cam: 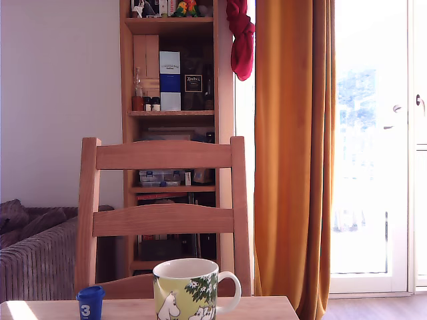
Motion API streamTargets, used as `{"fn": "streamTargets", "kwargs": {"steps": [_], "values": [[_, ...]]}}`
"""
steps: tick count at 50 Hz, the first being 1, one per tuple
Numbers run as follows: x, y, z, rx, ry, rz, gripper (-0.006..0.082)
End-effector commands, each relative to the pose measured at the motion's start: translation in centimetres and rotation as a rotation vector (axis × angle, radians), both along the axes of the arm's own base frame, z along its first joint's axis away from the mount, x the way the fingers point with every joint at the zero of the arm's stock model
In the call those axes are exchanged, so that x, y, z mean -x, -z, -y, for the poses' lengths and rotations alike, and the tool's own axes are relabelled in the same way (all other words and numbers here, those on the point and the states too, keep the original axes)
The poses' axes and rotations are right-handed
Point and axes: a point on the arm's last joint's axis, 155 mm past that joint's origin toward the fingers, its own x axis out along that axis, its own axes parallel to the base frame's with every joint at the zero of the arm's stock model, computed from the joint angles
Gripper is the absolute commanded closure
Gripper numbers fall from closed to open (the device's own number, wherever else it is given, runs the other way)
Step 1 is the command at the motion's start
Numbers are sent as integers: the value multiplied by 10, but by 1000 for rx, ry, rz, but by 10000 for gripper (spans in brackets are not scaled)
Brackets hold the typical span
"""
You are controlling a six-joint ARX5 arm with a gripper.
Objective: Pick the blue coffee capsule and place it inside the green coffee cup
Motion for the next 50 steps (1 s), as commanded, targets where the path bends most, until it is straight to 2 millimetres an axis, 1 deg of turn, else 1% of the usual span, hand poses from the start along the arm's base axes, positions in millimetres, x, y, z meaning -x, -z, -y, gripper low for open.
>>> {"fn": "streamTargets", "kwargs": {"steps": [1, 7, 11, 20, 31, 37, 43, 50], "values": [[-1, 22, 19, 46, 117, -45, 791], [-1, 20, 19, 88, 118, -38, 791], [-1, 15, 21, 124, 127, -21, 791], [3, 2, 39, 208, 233, 13, 791], [11, 2, 64, 309, 372, -23, 791], [14, 7, 76, 339, 427, -59, 791], [17, 18, 89, 373, 487, -128, 791], [17, 33, 97, 382, 506, -214, 791]]}}
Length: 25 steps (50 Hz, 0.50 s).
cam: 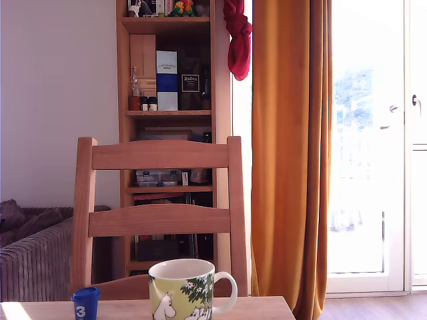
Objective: Pick the blue coffee capsule and place it inside the green coffee cup
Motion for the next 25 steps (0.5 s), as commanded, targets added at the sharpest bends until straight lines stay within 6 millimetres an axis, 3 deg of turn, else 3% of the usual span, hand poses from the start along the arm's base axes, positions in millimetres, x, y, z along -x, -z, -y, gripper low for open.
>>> {"fn": "streamTargets", "kwargs": {"steps": [1, 19, 22, 25], "values": [[0, 17, 4, -3, 18, -55, 791], [-15, 49, 15, -115, 82, -267, 788], [-20, 54, 18, -136, 98, -298, 728], [-25, 61, 20, -151, 100, -341, 572]]}}
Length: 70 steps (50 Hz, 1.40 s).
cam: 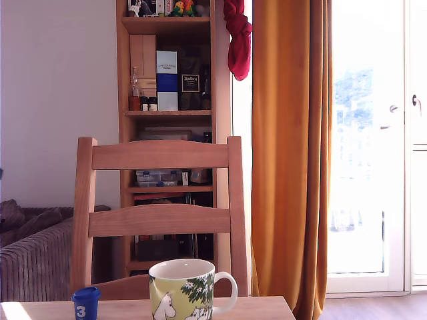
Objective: Pick the blue coffee capsule and place it inside the green coffee cup
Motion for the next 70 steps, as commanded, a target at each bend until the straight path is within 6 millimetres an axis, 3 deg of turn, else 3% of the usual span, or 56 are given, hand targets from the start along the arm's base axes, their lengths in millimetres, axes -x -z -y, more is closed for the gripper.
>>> {"fn": "streamTargets", "kwargs": {"steps": [1, 4, 6, 17, 34, 58, 70], "values": [[-6, 7, 3, -22, 12, -34, 509], [-11, 13, 8, -45, 34, -52, 313], [-14, 19, 10, -56, 41, -72, 244], [-29, 49, 25, -161, 111, -152, 158], [-56, 94, 29, -295, 121, -224, 150], [-90, 135, 33, -345, 119, -328, 147], [-103, 146, 35, -361, 120, -373, 148]]}}
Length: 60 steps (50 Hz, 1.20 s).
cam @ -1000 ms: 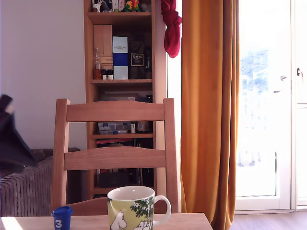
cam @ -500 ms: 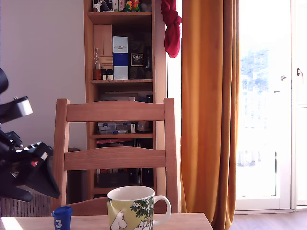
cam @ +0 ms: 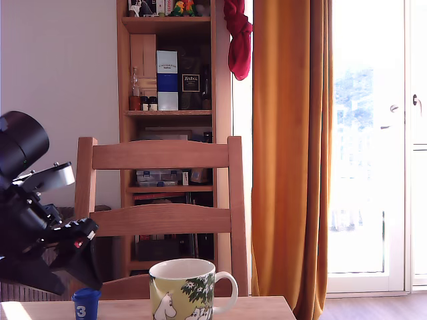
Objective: Pick the blue coffee capsule and place it inside the green coffee cup
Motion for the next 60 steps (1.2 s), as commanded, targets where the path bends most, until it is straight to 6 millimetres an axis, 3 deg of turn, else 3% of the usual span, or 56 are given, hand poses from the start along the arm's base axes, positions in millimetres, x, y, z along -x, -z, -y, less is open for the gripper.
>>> {"fn": "streamTargets", "kwargs": {"steps": [1, 19, 48, 60], "values": [[-5, 4, 2, -12, 12, -4, 148], [-10, 11, -5, -72, -7, -107, 148], [-27, 2, -6, -123, -21, -186, 153], [-22, 18, -1, -150, 1, -258, 153]]}}
